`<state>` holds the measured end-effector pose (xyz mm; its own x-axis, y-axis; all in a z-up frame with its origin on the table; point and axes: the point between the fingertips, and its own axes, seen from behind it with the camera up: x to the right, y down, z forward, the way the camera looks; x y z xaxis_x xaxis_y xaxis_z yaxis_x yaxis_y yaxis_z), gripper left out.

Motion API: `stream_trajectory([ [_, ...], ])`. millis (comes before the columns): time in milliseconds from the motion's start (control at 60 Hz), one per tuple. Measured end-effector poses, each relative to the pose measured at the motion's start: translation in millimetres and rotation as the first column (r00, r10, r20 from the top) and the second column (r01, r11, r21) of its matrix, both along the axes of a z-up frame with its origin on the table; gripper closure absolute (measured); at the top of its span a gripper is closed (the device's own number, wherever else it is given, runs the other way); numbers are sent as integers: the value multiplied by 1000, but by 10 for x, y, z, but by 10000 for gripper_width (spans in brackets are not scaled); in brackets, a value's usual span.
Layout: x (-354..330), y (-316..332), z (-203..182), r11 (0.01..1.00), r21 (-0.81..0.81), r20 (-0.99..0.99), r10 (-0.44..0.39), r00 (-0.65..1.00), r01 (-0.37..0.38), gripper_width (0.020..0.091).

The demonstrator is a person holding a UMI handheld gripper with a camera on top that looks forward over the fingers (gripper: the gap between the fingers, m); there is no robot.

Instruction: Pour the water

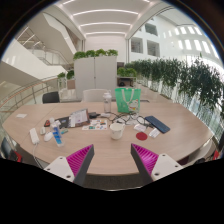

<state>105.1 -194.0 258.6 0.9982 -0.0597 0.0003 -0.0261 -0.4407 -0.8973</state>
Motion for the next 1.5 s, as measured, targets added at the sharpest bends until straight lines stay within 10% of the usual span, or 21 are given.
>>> stream_trajectory([
  [417, -1018, -110, -56, 991, -14, 17, -133, 991, 133, 277],
  [733, -2755, 570, -798, 983, 117, 90, 129, 987, -140, 283],
  [1167, -3642, 2771, -1860, 961, 188, -29, 215, 976, -206, 269],
  [1217, -3694, 2918, -1856, 955, 199, -30, 228, 973, -218, 349],
  [1267, -3705, 2987, -1983, 960, 162, -23, 234, 972, -227, 635],
  [1500, -3629, 3062, -1986, 966, 179, -30, 197, 980, -189, 656],
])
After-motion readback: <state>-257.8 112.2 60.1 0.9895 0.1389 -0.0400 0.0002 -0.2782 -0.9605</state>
